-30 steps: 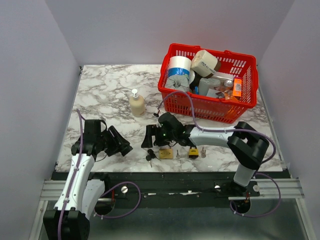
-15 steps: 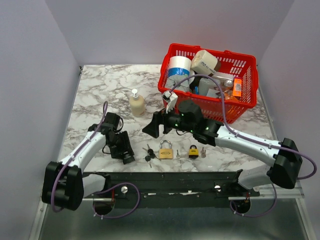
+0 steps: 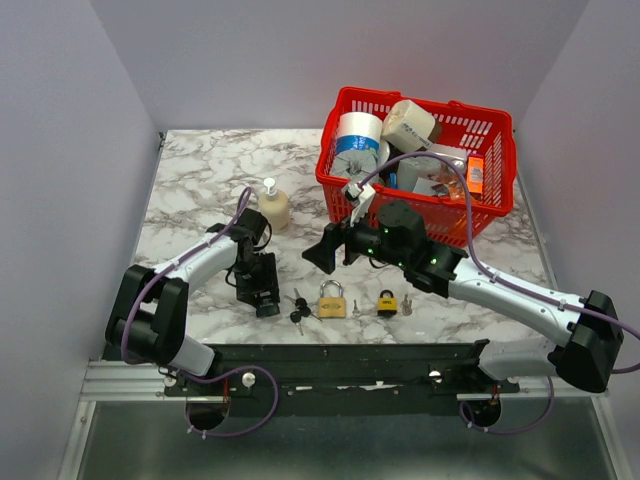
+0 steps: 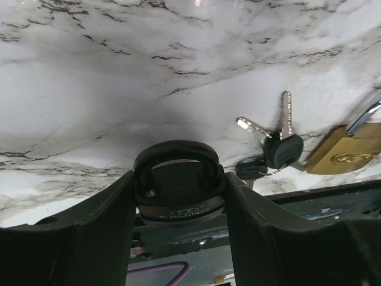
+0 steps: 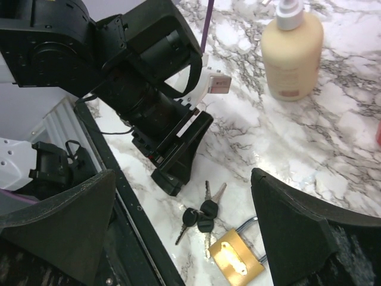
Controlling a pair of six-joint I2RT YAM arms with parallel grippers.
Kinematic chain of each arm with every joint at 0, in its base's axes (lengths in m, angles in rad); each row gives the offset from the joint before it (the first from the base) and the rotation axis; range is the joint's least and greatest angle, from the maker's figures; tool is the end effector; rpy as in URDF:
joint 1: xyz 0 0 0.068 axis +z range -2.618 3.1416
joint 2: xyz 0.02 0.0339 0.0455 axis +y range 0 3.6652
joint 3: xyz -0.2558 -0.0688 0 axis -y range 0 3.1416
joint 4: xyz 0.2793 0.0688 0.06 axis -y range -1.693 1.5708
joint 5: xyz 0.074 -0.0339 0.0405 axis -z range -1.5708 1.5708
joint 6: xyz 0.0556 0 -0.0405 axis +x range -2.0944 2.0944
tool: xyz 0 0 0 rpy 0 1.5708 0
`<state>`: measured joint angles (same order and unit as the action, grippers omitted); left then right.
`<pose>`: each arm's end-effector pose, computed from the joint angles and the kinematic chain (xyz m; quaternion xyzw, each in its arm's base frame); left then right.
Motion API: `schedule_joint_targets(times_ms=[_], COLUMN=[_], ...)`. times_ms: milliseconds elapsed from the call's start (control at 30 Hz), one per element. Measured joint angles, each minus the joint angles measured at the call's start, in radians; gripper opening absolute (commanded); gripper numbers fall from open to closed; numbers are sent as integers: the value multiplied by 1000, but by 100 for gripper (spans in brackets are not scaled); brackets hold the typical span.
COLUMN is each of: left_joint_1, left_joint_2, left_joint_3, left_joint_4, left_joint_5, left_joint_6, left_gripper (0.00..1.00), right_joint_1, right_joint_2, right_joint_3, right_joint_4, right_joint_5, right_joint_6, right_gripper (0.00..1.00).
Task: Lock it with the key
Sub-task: Place the lock at the center of the board.
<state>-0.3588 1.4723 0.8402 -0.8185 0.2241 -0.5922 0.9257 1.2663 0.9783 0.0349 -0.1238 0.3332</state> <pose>0.2494 -0.1067 0.1242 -0.1088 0.9860 -0.1266 0.0020 0.2069 0.2864 0.3034 -0.2666 0.7437 0.3993 0.4651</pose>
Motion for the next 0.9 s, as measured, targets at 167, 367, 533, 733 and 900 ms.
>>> schedule_joint_targets(times_ms=[167, 367, 533, 733, 900], left_joint_1=[-26, -50, -51, -56, -61], left_joint_2=[23, 72, 97, 124, 132], left_joint_3=[0, 1, 16, 42, 67], left_joint_4=[-10, -9, -18, -36, -27], left_joint_5=[-5, -14, -25, -31, -51], left_joint_6=[9, 14, 18, 23, 30], left_gripper=[1, 5, 16, 52, 76], right_joint_1=[-4, -5, -12, -17, -18], right_joint_2=[-32, -64, -72, -87, -87], right_joint_3=[-28, -55, -64, -82, -84], right_joint_4=[6, 16, 18, 20, 20], right_joint_5=[0, 0, 0, 0, 0], right_joint_6=[-18, -23, -22, -22, -28], right_gripper=[100, 100, 100, 100, 100])
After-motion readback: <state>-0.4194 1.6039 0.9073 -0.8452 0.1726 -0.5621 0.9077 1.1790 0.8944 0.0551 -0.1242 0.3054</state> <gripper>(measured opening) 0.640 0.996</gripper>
